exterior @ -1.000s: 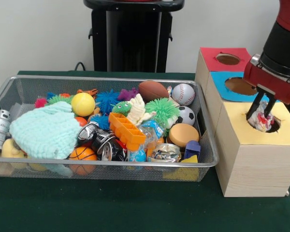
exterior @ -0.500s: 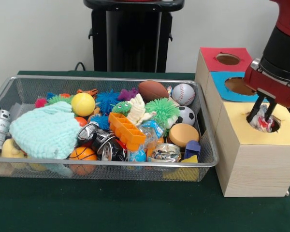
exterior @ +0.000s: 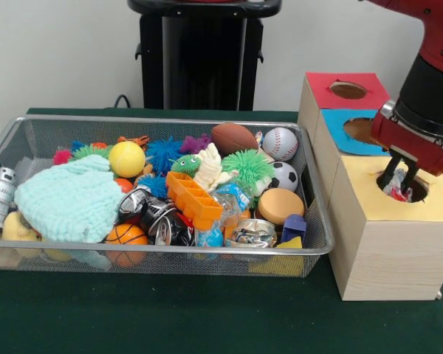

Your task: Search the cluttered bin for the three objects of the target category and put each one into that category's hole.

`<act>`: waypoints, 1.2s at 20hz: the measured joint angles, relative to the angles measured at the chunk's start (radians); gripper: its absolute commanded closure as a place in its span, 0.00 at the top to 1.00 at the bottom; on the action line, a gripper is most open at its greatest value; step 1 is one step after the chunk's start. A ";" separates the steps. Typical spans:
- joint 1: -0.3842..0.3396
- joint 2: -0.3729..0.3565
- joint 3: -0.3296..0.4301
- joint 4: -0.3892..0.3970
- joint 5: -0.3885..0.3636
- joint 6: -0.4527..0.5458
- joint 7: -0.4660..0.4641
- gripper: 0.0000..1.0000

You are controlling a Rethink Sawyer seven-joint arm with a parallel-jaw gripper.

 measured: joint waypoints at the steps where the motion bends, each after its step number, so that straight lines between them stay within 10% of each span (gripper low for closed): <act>1: 0.000 0.006 0.000 -0.004 0.000 0.000 0.000 0.00; 8: 0.000 0.052 0.001 -0.028 0.000 -0.013 0.000 0.00; 9: 0.000 0.060 0.001 -0.033 0.002 -0.021 0.000 1.00; 24: 0.001 0.061 0.002 -0.044 0.006 -0.035 0.001 1.00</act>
